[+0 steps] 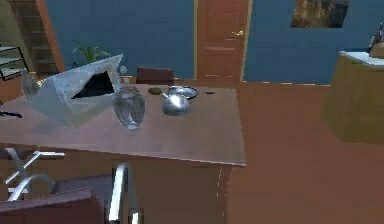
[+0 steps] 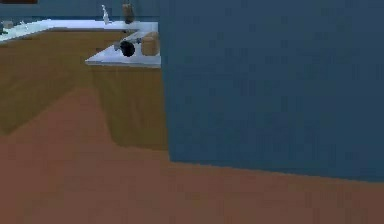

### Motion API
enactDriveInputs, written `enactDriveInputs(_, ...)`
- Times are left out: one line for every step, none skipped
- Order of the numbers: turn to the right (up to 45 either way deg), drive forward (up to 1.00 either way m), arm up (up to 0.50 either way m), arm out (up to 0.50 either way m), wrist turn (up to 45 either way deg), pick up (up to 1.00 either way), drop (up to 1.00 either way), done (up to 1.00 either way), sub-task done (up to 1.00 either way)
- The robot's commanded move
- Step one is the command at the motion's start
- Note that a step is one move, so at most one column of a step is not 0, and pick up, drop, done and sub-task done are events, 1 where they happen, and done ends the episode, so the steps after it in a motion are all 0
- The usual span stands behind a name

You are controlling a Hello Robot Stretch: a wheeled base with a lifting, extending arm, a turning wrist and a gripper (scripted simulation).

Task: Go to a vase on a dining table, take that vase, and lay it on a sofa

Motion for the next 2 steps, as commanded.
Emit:
enactDriveInputs(-3.0,0.0,0.0,0.0,0.0,0.0,0.0,0.0,0.0)
enactDriveInputs(0.0,0.05,0.0,0.0,0.0,0.0,0.0,0.0,0.0)
